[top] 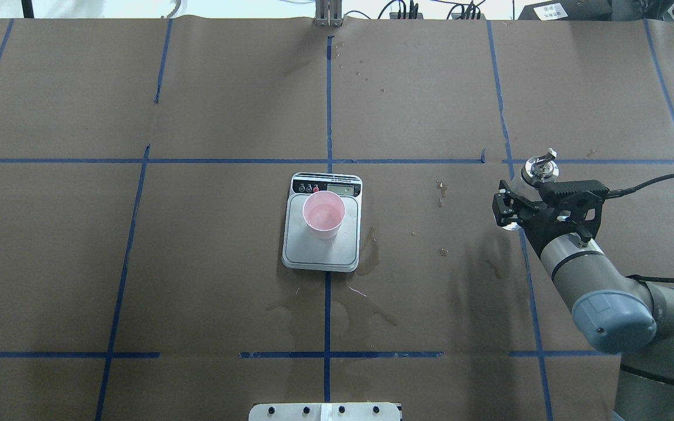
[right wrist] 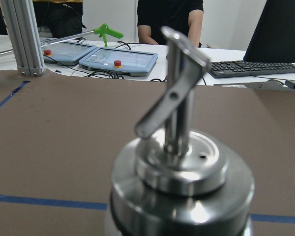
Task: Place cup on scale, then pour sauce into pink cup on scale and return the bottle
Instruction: 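Lower the bottle back to its spot and open the right gripper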
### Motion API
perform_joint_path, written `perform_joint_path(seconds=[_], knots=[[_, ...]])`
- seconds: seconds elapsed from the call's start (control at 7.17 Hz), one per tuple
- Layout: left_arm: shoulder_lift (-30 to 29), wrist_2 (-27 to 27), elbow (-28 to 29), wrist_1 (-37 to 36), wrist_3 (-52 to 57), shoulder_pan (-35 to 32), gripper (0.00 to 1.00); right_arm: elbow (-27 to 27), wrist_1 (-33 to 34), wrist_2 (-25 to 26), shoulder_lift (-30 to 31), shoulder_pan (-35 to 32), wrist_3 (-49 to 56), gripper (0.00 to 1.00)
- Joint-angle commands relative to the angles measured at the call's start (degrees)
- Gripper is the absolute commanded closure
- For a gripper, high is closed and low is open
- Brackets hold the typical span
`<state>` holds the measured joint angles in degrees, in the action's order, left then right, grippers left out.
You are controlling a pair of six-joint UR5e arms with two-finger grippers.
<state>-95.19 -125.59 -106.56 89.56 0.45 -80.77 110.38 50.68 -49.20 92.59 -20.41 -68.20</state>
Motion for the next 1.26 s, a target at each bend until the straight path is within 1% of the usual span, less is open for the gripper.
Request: perform_joint_path(seconds=[0.0,0.28,0.7,0.84,0.98,1.12], knots=[[-0.1,0.0,-0.1,0.0,0.0,0.1,0.0,-2.5,0.0,-4.1,0.1,-2.6,-0.3,1.0],[-0.2,0.0,-0.1,0.0,0.0,0.1,0.0,-4.6,0.0,-4.1,0.0,-2.6,-1.0,1.0],[-0.2,0.0,-0.1,0.0,0.0,0.1,0.0,-4.3,0.0,-4.3,-0.6,-2.6,-1.0,1.0],[-0.1,0.1,-0.1,0.0,0.0,0.1,0.0,-4.2,-0.1,-5.4,-0.6,-2.6,-0.8,1.0],[-0.2,0.1,0.0,0.0,0.0,0.1,0.0,-4.0,-0.1,-6.0,-0.6,-2.6,-0.7,0.65],[-0.2,0.1,-0.1,0.0,0.0,0.1,0.0,-4.5,-0.1,-5.8,-0.6,-2.5,-0.9,0.23]])
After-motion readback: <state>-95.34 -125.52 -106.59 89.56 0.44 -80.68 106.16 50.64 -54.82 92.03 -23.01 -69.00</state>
